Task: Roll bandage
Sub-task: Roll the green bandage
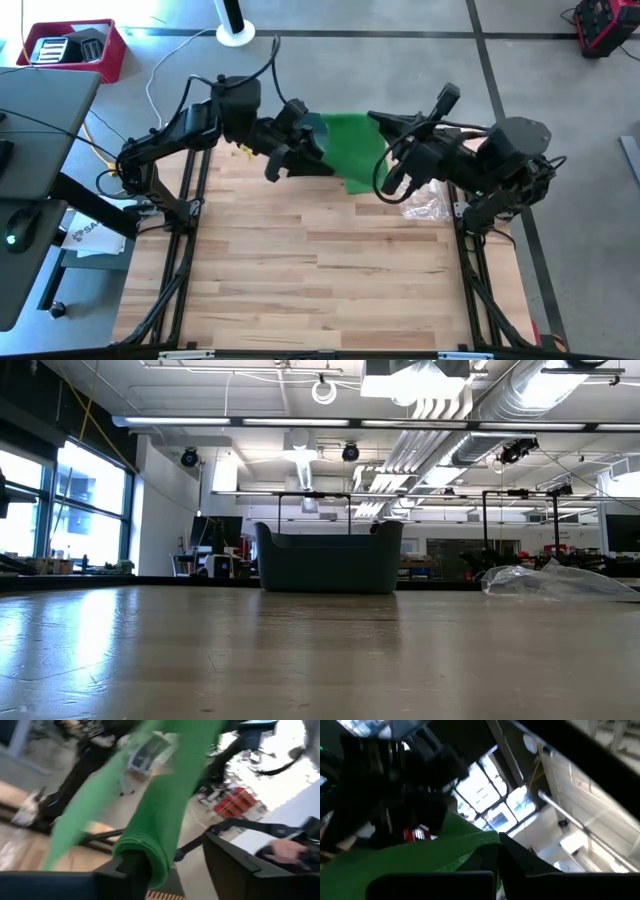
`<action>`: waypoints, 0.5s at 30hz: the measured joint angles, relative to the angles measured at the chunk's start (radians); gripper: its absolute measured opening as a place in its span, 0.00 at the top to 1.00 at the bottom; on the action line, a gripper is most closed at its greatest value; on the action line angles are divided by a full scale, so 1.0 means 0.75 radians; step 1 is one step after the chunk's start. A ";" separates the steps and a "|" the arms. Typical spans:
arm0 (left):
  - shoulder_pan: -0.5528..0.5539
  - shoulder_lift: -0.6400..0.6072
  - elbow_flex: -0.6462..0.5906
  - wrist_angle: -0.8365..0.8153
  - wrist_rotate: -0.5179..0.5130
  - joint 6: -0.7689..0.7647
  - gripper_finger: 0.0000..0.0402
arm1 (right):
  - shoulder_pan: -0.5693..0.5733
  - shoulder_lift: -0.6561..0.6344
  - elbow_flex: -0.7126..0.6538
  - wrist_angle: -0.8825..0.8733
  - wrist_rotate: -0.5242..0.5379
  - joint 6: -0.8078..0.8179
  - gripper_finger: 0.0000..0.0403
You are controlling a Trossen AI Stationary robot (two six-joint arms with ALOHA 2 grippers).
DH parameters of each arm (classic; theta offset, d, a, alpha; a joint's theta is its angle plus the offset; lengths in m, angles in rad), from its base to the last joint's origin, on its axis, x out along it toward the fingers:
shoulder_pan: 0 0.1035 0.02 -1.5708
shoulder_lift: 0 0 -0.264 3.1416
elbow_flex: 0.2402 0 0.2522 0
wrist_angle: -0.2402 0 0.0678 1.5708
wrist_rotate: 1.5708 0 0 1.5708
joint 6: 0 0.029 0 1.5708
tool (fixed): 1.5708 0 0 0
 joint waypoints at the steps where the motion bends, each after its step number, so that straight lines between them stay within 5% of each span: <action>1: 0.003 0.000 0.000 -0.030 -0.015 0.004 0.62 | 0.000 0.000 0.000 0.017 -0.031 -0.020 1.00; 7: 0.004 0.012 0.000 -0.081 -0.007 0.043 0.69 | 0.000 0.000 0.000 0.103 -0.115 -0.141 1.00; 15: 0.004 0.047 0.001 -0.079 0.039 0.053 0.58 | 0.000 0.001 0.000 0.202 -0.137 -0.223 1.00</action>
